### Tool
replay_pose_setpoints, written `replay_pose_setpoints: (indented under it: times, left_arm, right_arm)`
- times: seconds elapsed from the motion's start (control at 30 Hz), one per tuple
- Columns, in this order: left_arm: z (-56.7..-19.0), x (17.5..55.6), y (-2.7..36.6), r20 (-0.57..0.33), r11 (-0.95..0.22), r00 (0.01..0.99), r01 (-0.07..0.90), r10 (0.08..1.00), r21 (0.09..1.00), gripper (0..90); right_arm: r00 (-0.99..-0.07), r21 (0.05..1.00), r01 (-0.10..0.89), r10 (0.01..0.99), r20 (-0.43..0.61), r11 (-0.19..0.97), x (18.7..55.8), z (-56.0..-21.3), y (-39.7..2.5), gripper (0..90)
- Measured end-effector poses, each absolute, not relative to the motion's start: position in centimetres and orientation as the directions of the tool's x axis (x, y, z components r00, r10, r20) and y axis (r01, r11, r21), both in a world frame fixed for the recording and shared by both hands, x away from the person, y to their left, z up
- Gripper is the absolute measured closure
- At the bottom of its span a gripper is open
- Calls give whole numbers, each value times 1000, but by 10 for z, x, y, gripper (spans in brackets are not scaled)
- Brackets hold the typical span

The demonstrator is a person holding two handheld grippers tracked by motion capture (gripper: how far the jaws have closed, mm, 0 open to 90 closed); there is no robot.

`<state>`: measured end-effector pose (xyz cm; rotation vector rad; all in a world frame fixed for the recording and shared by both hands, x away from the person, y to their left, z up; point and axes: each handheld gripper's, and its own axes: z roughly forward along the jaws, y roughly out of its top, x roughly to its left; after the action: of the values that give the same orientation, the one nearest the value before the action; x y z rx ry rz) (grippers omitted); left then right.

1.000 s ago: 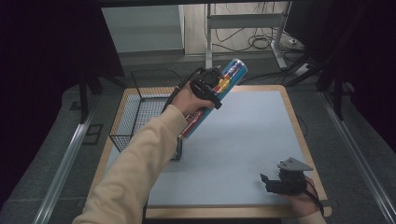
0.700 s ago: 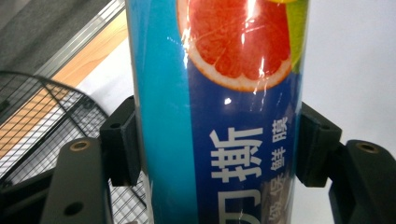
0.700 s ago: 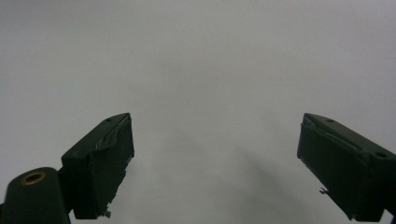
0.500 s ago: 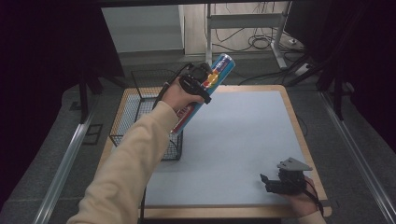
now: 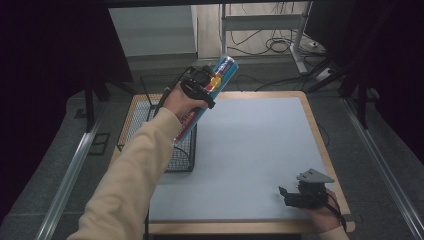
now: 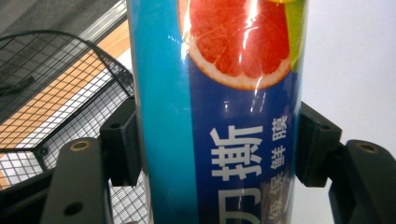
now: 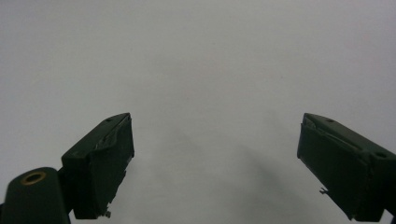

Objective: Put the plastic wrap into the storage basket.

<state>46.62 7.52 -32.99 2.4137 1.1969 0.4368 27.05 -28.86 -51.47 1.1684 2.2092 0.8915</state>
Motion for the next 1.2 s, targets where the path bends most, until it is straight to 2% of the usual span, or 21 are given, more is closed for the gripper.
replay_pose_setpoints:
  times: [0.77, 1.2]
  left_arm:
    - [-362, 483, 125, 103, -472, 479, 766, 872, 436, 317]
    - [-392, 496, 142, 115, -449, 444, 792, 889, 413, 317]
  right_arm:
    - [-520, 730, 537, 847, -110, 424, 270, -516, -287, 113]
    - [-519, 728, 539, 848, -110, 424, 271, -517, -288, 113]
